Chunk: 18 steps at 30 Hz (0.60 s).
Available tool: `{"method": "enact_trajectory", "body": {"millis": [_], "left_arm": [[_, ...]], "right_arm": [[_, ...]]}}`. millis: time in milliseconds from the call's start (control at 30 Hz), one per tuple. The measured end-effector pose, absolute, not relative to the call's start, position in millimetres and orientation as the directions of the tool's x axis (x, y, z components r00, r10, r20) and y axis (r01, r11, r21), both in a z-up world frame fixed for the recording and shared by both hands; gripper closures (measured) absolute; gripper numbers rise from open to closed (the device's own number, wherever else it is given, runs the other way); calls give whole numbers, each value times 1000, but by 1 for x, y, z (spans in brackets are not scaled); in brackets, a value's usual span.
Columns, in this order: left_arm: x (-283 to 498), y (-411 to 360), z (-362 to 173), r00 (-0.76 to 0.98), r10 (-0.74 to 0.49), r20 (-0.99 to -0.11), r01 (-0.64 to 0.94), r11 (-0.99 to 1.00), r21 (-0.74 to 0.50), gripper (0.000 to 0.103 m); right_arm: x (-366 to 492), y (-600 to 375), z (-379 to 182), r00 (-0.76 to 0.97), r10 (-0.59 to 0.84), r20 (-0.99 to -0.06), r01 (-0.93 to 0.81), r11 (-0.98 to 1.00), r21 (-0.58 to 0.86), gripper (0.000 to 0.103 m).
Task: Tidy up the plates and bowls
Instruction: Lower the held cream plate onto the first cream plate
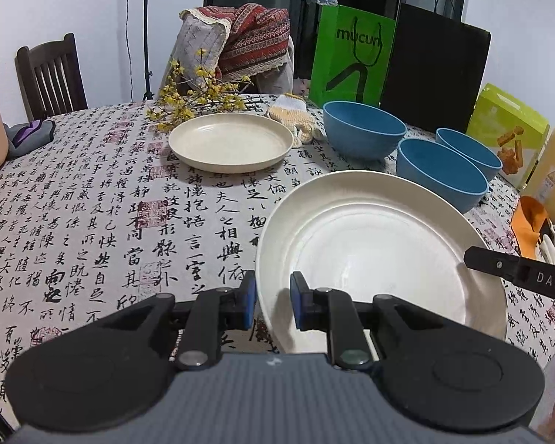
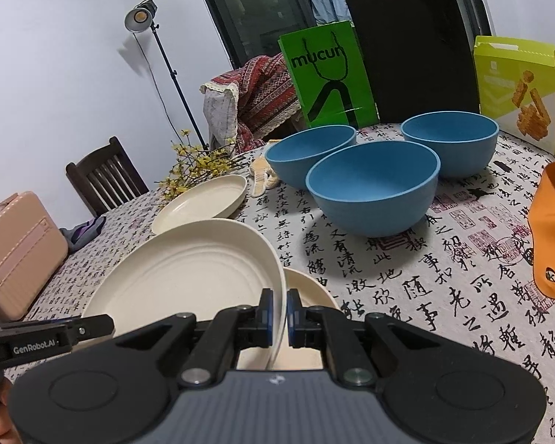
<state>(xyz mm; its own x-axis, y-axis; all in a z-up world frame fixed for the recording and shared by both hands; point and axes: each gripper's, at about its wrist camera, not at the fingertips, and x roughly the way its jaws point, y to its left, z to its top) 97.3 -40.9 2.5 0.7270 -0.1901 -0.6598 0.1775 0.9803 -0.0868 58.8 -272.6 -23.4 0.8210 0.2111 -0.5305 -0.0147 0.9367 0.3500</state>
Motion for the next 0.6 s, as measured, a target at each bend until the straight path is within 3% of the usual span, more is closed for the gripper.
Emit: {"method": "enact_trajectory", "body": {"millis": [600], "left_arm": [[103, -58, -13, 701, -183, -689, 198, 978, -59, 84]], "right_arm": [[58, -284, -38, 813, 191, -550, 15, 938, 347, 95]]}}
